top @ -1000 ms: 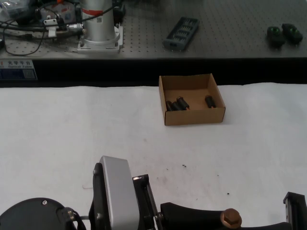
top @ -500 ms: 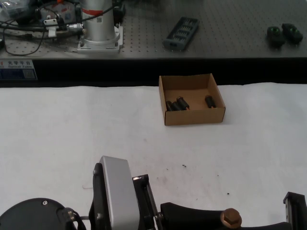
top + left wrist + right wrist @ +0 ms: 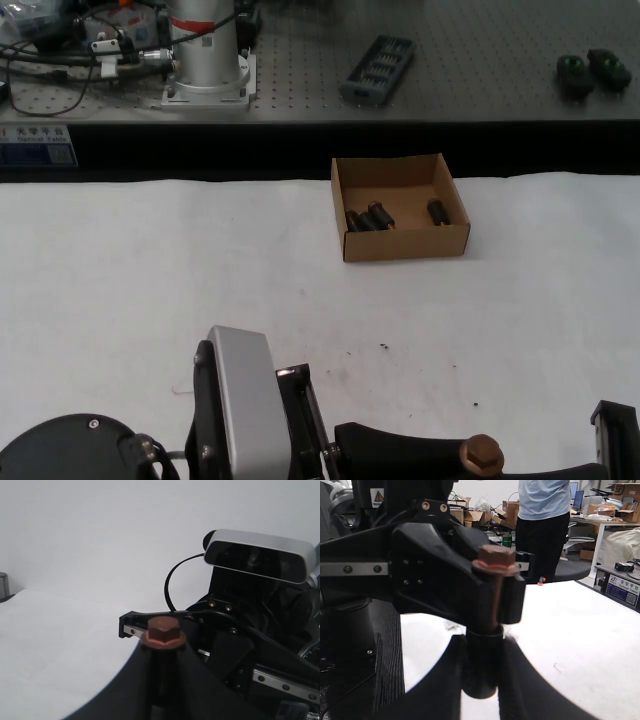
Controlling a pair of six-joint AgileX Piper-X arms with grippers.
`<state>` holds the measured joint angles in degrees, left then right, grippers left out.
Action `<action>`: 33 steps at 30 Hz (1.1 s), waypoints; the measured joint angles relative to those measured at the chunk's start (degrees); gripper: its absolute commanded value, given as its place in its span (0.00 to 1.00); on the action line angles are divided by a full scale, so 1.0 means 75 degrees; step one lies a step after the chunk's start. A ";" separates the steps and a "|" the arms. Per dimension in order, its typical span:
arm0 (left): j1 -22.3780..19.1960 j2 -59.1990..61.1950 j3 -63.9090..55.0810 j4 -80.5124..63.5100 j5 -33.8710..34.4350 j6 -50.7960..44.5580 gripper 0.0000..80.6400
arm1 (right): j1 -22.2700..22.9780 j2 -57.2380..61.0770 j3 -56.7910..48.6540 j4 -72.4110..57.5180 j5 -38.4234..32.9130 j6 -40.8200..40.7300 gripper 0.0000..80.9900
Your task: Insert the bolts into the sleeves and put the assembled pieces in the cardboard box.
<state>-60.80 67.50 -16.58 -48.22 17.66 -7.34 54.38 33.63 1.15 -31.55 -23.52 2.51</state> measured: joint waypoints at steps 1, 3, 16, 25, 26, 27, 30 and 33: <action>0.0000 0.0000 0.0000 0.0000 0.0000 0.0000 0.01 | 0.0000 0.0000 0.0000 0.0000 0.0000 0.0000 0.06; 0.0000 0.0000 0.0000 0.0000 0.0000 0.0000 0.01 | 0.0000 0.0000 0.0000 0.0000 0.0000 0.0000 0.06; 0.0000 0.0000 0.0000 0.0000 0.0000 0.0000 0.15 | 0.0000 0.0000 0.0009 0.0000 0.0000 0.0000 0.06; 0.0020 0.0000 0.0000 0.0000 -0.0282 0.0075 0.53 | 0.0000 0.0000 0.0017 -0.0058 -0.0100 0.0000 0.06; 0.0020 0.0000 0.0000 0.0000 -0.0289 0.0092 0.53 | 0.0000 0.0000 0.0017 -0.0058 -0.0100 0.0000 0.06; 0.0020 0.0000 0.0000 0.0000 -0.0301 0.0085 0.53 | 0.0000 0.0000 0.0017 -0.0076 -0.0113 0.0000 0.06; 0.0020 0.0000 0.0000 0.0000 -0.0271 0.0104 0.53 | 0.0000 0.0000 0.0017 -0.0092 -0.0135 0.0000 0.06; 0.0020 0.0000 0.0000 0.0029 -0.0066 0.0119 0.53 | 0.0000 0.0000 0.0017 -0.0172 -0.0147 0.0000 0.06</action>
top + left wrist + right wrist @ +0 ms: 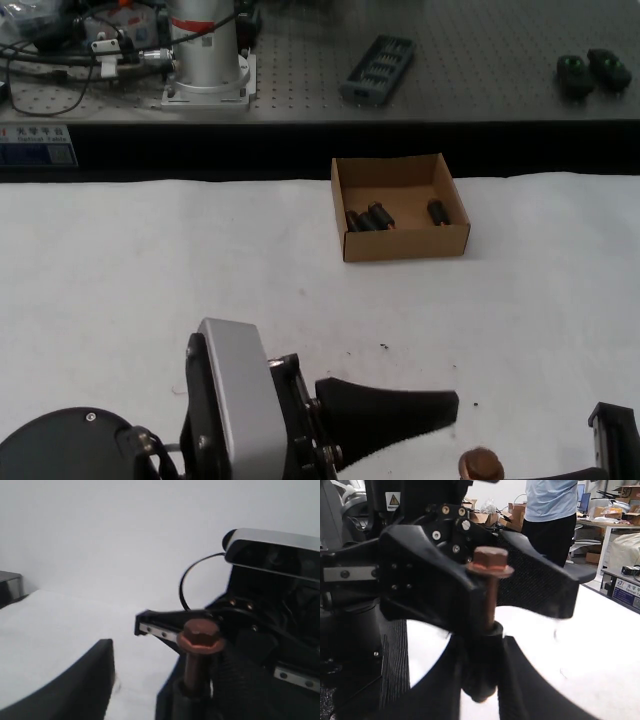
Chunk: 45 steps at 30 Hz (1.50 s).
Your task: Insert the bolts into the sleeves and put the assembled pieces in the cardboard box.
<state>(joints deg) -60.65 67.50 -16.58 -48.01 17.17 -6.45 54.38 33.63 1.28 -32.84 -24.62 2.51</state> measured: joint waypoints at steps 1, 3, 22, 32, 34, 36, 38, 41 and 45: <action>0.0000 0.0000 0.0000 -0.0008 0.0085 -0.0003 0.53 | 0.0000 0.0000 0.0000 -0.0003 -0.0021 0.0000 0.06; 0.0000 0.0000 0.0000 -0.0024 0.0390 -0.0031 0.53 | 0.0000 0.0000 0.0000 -0.0038 -0.0009 0.0000 0.06; 0.0000 -0.0932 0.0031 -0.0043 0.0949 -0.0284 0.53 | 0.0019 0.0000 -0.0019 0.0671 0.1389 -0.0152 0.06; 0.0000 -0.1996 0.0024 0.1323 -0.0112 -0.0215 0.12 | 0.0019 0.0000 -0.0019 0.0883 0.2401 -0.0130 0.06; 0.0000 -0.2251 0.0024 0.1812 -0.0630 -0.0189 0.00 | 0.0019 0.0000 -0.0019 0.0925 0.2538 -0.0066 0.06; 0.0000 -0.2439 0.0024 0.2160 -0.1058 -0.0175 0.00 | 0.0019 0.0000 -0.0019 0.0948 0.2584 -0.0044 0.06; 0.0000 -0.2649 0.0024 0.2480 -0.1417 -0.0175 0.01 | 0.0019 0.0000 -0.0039 0.1068 0.2683 0.0052 0.06; 0.0000 -0.2730 0.0024 0.3231 -0.1741 -0.0268 0.01 | 0.0019 0.0000 -0.0359 0.1755 0.3237 0.0236 0.06; 0.0000 -0.2728 0.0024 0.4527 -0.2289 -0.0404 0.01 | 0.0019 0.0000 -0.0803 0.2509 0.3848 0.0354 0.06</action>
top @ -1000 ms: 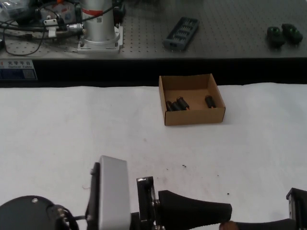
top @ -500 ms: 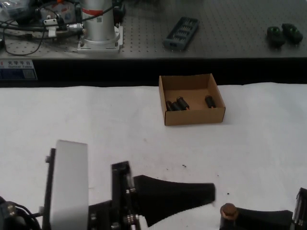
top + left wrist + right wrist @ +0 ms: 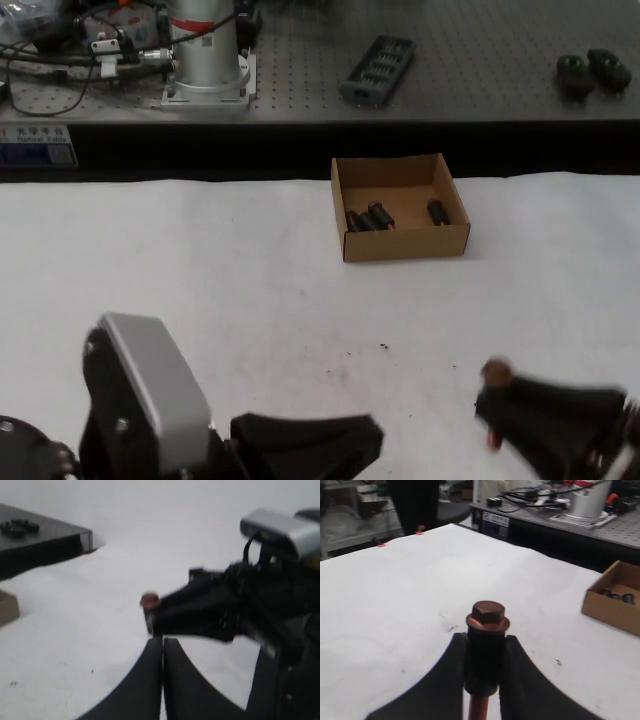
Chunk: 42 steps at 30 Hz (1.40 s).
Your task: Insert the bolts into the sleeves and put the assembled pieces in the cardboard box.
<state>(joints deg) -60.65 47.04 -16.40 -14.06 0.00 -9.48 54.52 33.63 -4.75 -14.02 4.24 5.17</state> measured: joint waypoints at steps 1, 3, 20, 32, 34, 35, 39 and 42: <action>0.0000 0.0000 0.0000 0.0233 -0.0226 0.0001 0.01 | 0.0000 0.0000 -0.0217 0.0324 0.0263 0.0018 0.06; 0.0000 0.0000 0.0000 0.0596 -0.0658 0.0001 0.01 | -0.0028 0.0000 -0.0561 0.0781 0.0618 0.0024 0.06; 0.0000 0.0000 0.0000 0.1278 -0.2039 -0.0286 0.01 | -0.1664 0.2714 -0.6355 0.5174 0.1351 -0.0165 0.06; 0.0000 -0.0017 0.0000 0.1448 -0.2737 -0.0282 0.01 | -0.3630 0.6515 -0.8849 0.5602 -0.0444 -0.0290 0.06; 0.0000 -0.0017 0.0020 0.1448 -0.2765 -0.0282 0.01 | -0.4099 0.7227 -0.9240 0.5602 -0.0809 -0.0224 0.06; 0.0000 -0.0017 0.0045 0.1448 -0.2780 -0.0282 0.01 | -0.4253 0.7470 -0.9378 0.5602 -0.0921 -0.0182 0.06; 0.0000 -0.0017 0.0114 0.1448 -0.2972 -0.0282 0.01 | -0.4598 0.8091 -0.9774 0.5602 -0.1184 -0.0144 0.06; 0.0000 -0.0017 0.0137 0.1448 -0.3266 -0.0282 0.01 | -0.4844 0.8650 -1.0122 0.5602 -0.1245 -0.0126 0.06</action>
<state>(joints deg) -60.65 46.91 -15.37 -3.20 -24.50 -11.59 18.19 98.51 -80.66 28.00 -5.10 4.22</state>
